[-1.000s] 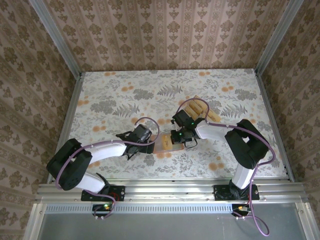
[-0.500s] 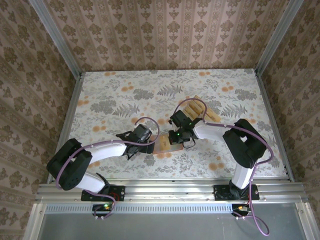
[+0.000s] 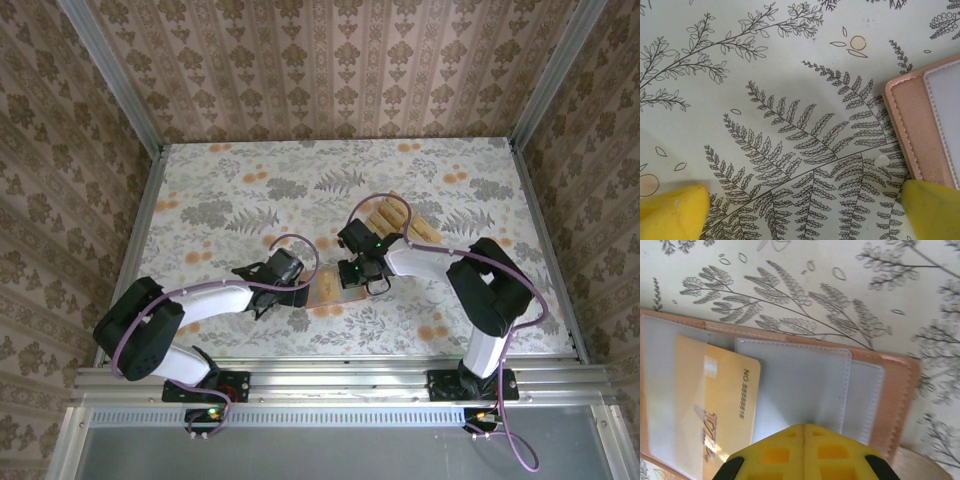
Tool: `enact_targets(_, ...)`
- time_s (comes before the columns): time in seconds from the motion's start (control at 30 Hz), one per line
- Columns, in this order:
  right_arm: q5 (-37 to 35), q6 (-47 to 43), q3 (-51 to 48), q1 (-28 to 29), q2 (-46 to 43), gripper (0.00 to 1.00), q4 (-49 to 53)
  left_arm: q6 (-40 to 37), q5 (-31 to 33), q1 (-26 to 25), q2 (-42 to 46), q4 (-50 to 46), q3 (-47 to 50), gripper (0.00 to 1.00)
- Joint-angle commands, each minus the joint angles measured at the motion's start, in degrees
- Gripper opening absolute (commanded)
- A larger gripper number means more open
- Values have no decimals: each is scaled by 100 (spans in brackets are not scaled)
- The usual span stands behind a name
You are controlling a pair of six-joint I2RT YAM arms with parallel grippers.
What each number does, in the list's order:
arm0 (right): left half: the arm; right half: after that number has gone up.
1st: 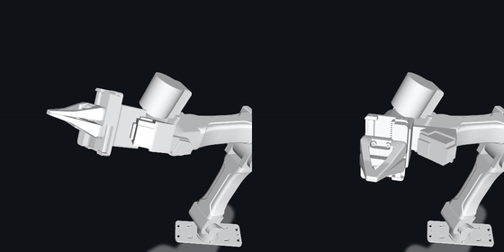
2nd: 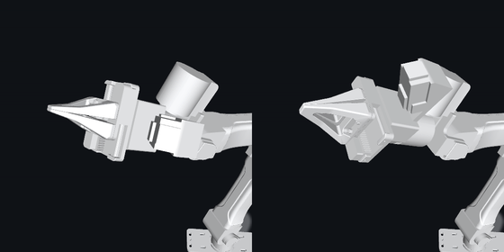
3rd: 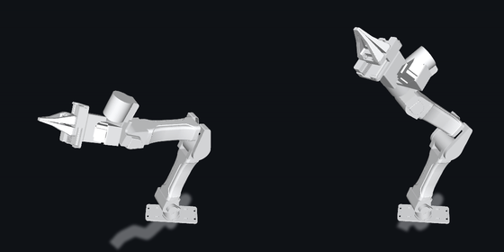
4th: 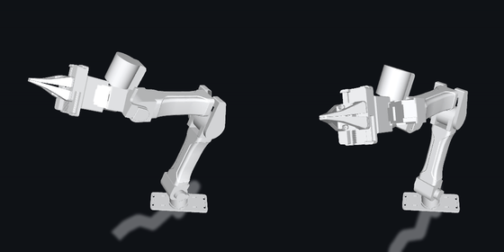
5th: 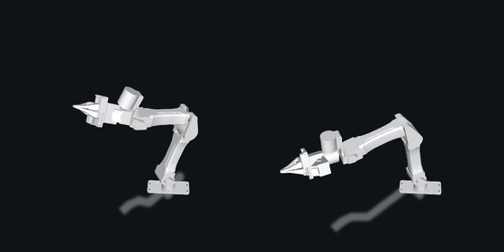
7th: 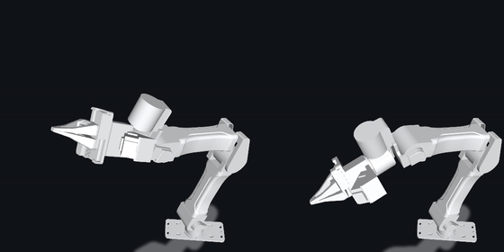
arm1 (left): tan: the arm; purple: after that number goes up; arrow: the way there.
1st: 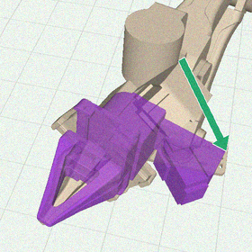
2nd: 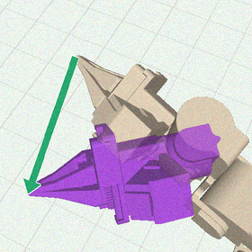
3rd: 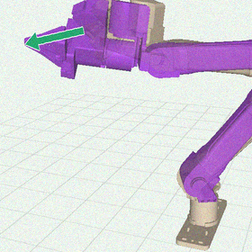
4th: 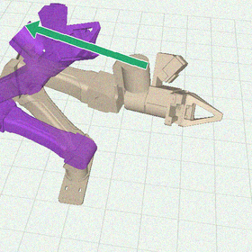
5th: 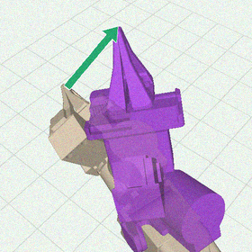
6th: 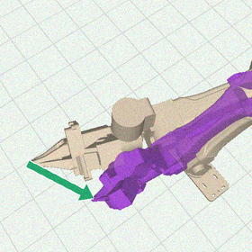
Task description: Put the credit cards into the card holder
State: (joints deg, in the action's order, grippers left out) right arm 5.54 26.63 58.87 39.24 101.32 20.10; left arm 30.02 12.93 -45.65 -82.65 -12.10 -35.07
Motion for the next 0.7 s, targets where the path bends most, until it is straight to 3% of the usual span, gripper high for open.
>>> enact_targets(0.0,-338,-201,115,-35,-245,0,400,8,-52,56,-104,24,18,100)
enact_targets(0.67,224,110,430,379,387,0,31,-9,-15,91,12,-12,123,100)
